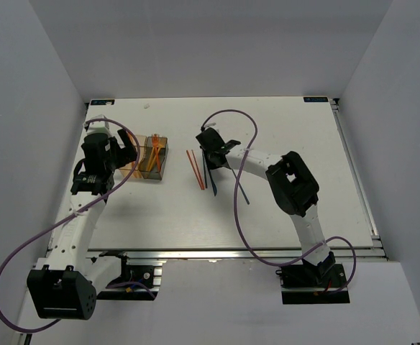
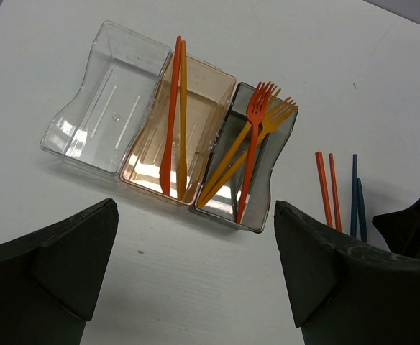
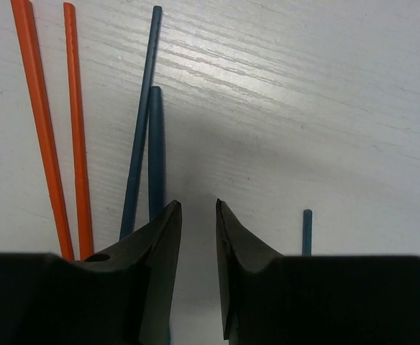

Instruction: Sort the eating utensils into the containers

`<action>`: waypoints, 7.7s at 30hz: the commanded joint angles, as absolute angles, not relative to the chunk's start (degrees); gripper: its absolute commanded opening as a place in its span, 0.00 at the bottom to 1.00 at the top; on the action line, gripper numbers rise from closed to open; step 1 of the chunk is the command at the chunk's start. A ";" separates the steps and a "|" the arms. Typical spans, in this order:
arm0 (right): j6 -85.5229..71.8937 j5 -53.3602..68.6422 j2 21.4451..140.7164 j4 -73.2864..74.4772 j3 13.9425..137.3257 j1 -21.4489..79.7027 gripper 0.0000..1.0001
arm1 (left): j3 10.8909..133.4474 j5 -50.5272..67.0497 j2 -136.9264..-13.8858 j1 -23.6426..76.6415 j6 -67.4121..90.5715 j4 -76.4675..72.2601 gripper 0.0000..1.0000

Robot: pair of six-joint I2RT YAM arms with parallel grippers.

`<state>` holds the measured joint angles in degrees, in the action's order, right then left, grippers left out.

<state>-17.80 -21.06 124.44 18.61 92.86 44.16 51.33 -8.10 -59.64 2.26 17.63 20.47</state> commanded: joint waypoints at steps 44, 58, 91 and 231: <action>-18.19 -13.80 124.71 21.27 90.44 44.56 0.22 | 51.15 7.56 -64.16 2.55 21.01 20.21 0.98; -16.34 -17.24 126.58 26.02 92.03 44.47 0.03 | 50.89 9.22 -63.90 2.55 25.03 19.43 0.98; -30.93 11.35 86.13 -11.78 63.89 46.23 0.01 | 48.87 17.57 -75.67 23.99 49.30 -14.50 0.41; -26.63 13.44 69.79 -7.03 42.63 31.03 0.89 | 84.99 -31.31 -96.76 3.88 -6.94 11.62 0.00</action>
<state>-29.56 12.75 70.81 -8.25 44.49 30.98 84.18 -31.81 -97.08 6.42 2.85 20.10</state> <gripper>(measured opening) 0.894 0.066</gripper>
